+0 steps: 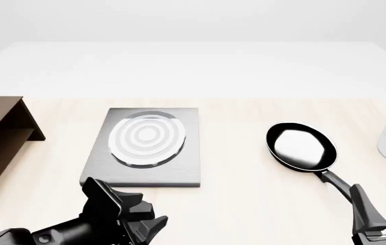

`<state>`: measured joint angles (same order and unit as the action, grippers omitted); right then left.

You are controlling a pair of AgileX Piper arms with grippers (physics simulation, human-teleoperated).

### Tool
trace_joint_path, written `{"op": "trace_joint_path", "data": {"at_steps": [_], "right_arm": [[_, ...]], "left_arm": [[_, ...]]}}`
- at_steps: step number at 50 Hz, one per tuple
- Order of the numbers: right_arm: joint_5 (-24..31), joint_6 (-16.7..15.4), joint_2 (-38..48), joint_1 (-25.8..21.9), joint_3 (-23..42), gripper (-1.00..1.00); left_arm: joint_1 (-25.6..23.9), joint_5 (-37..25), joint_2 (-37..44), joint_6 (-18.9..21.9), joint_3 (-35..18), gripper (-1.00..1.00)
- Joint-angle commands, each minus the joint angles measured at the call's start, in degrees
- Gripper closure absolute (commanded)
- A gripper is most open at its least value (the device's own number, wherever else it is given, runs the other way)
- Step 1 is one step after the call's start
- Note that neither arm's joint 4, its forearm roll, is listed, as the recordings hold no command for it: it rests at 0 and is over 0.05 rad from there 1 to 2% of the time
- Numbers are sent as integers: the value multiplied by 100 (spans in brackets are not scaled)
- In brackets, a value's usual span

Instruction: Turn on the stove and put the frying pan on it.

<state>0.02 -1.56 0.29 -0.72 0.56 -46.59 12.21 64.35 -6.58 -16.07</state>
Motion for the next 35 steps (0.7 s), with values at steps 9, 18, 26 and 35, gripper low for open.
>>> {"op": "trace_joint_path", "data": {"at_steps": [9, 18, 26, 35], "right_arm": [[9, -4, -24, -2, -3, -100], [14, -5, -24, -2, -1, -100], [15, -13, -24, 1, 1, -100], [14, -9, -22, 15, 0, -100]], "left_arm": [[409, -1548, -2555, 399, -362, -100], [937, -2049, -3687, 539, -374, -100], [1358, -2396, -4448, 570, -305, -100], [2279, -2429, -5512, 403, 385, -100]]}}
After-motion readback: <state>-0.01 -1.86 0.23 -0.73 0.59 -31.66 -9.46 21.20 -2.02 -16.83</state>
